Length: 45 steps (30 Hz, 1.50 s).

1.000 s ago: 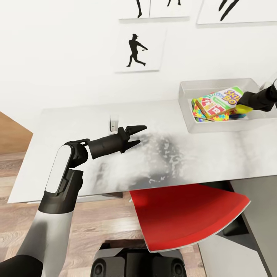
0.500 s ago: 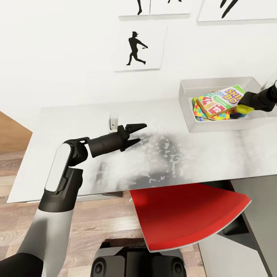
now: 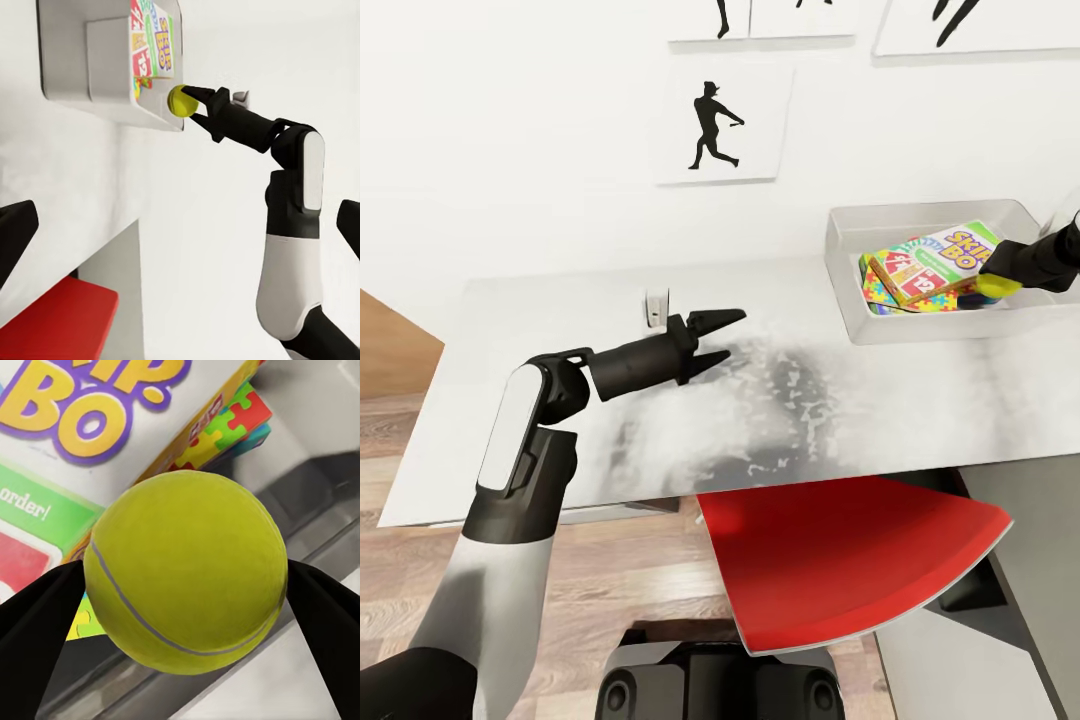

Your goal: Put all the toys in the child's room - the three board games (two on the bed and one on the table), the two jigsaw puzzles on the table, and the tennis ball on the table - inside the toy box on the table in the child's room.

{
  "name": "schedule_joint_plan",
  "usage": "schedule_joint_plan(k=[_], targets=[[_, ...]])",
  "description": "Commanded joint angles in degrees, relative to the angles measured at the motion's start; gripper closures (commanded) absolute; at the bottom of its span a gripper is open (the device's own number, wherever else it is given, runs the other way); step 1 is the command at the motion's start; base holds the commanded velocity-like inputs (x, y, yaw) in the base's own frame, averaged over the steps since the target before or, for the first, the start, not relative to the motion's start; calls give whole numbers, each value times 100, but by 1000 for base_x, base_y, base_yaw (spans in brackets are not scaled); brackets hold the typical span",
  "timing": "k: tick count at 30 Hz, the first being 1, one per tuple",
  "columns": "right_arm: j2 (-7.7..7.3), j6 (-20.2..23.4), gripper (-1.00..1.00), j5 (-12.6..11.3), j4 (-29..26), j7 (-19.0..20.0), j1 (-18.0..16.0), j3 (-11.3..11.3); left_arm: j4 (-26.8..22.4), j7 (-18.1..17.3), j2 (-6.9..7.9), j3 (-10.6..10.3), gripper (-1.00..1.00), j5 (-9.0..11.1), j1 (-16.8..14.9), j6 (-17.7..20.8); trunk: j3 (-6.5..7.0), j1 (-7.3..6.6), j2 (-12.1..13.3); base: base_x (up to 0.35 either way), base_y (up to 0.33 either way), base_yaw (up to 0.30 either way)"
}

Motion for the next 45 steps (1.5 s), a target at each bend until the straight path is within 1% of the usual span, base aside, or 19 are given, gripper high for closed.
schedule_joint_plan(k=[1, 11, 12, 15, 21, 37, 40, 42, 43, 45], targets=[[-9, 3, 100, -62, -5, -56, -8, 31, -2, 60, -6, 3, -100, 61, -7, 10, -8, 3, -10, 0, 0, 0], [10, -4, 100, -62, -1, -56, -6, 32, -2, 60, -13, 2, -100, 74, -15, 10, -8, 3, -10, 0, 0, 0], [14, -8, -100, -60, 1, -56, -7, 32, -2, 60, -13, 2, -100, 74, -16, 10, -8, 3, -10, 0, 0, 0], [25, -18, -100, -40, 0, -56, -8, 32, -2, 60, -13, 2, -100, 75, -16, 10, -8, 3, -10, 0, 0, 0], [35, -22, -100, 84, -2, -56, -8, 32, -2, 60, -13, 2, -100, 78, -17, 10, -8, 3, -10, 0, 0, 0], [27, -24, -100, 152, -84, -56, -17, 18, -2, 60, -14, 2, -100, 83, -14, 10, -8, 3, -10, 0, 0, 0], [3, -5, -100, 151, -270, -59, -24, 7, -2, 60, -13, 2, -100, 84, -11, 10, -8, 3, -10, 0, 0, 0], [-18, 23, -100, 140, -548, -61, -20, -18, -2, 60, -13, 2, -100, 84, -8, 10, -8, 3, -10, 0, 0, 0], [-18, 23, -100, 140, -548, -61, -20, -18, -2, 60, -13, 2, -100, 84, -8, 10, -8, 3, -10, 0, 0, 0], [-45, 64, -100, 123, -947, -62, -6, -38, 0, 60, -12, 2, -100, 84, -2, 10, -8, 3, -10, 0, 0, 0]])
